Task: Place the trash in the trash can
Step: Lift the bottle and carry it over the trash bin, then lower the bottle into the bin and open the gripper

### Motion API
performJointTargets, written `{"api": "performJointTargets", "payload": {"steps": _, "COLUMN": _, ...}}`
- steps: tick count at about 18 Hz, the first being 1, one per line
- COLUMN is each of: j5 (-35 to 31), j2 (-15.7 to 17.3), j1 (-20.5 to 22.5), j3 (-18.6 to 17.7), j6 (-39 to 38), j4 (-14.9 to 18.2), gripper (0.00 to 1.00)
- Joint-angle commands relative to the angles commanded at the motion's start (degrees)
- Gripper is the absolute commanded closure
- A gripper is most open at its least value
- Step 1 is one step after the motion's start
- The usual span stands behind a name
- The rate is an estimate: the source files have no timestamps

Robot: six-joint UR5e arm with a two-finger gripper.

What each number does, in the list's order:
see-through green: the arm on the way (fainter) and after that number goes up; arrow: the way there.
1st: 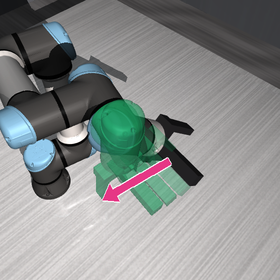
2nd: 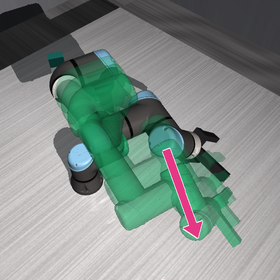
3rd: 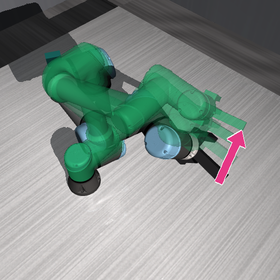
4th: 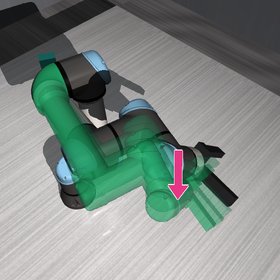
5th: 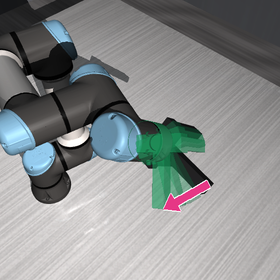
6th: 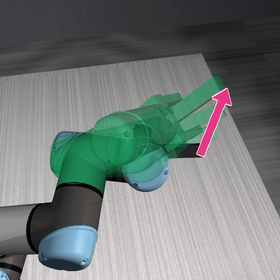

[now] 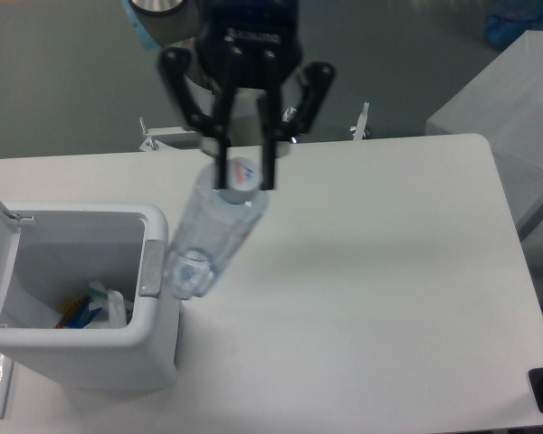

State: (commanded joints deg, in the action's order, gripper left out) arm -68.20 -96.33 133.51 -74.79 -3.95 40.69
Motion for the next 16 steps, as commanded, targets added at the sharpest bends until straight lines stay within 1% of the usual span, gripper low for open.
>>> {"api": "performJointTargets", "payload": {"steps": 4, "j5": 0.18, "j2": -0.53, "j1": -5.7, "j3": -2.29, "j6": -0.17, "j4": -0.09, "gripper": 0.85}}
{"api": "performJointTargets", "payload": {"steps": 6, "j5": 0.18, "j2": -0.88, "j1": -7.73, "j3": -3.34, "j6": -0.62, "j4": 0.0, "gripper": 0.85}}
{"api": "performJointTargets", "payload": {"steps": 9, "j5": 0.09, "j2": -0.88, "j1": -8.79, "j3": -5.01, "j6": -0.7, "j4": 0.0, "gripper": 0.84}}
{"api": "performJointTargets", "payload": {"steps": 10, "j5": 0.09, "j2": -0.88, "j1": -9.06, "j3": -5.8, "j6": -0.53, "j4": 0.0, "gripper": 0.78}}
{"api": "performJointTargets", "payload": {"steps": 11, "j5": 0.09, "j2": -0.97, "j1": -9.23, "j3": -6.5, "j6": -0.18, "j4": 0.0, "gripper": 0.65}}
{"api": "performJointTargets", "payload": {"steps": 12, "j5": 0.09, "j2": -0.97, "j1": -9.15, "j3": -7.29, "j6": -0.18, "j4": 0.0, "gripper": 0.62}}
{"api": "performJointTargets", "payload": {"steps": 13, "j5": 0.09, "j2": -0.97, "j1": -9.15, "j3": -8.0, "j6": -0.09, "j4": 0.0, "gripper": 0.56}}
{"api": "performJointTargets", "payload": {"steps": 14, "j5": 0.0, "j2": -1.05, "j1": -9.23, "j3": -8.44, "j6": 0.0, "j4": 0.0, "gripper": 0.4}}
{"api": "performJointTargets", "payload": {"steps": 15, "j5": 0.0, "j2": -1.14, "j1": -9.15, "j3": -8.88, "j6": 0.26, "j4": 0.0, "gripper": 0.19}}
{"api": "performJointTargets", "payload": {"steps": 16, "j5": 0.0, "j2": -1.23, "j1": -9.23, "j3": -8.97, "j6": 1.05, "j4": 0.0, "gripper": 0.08}}
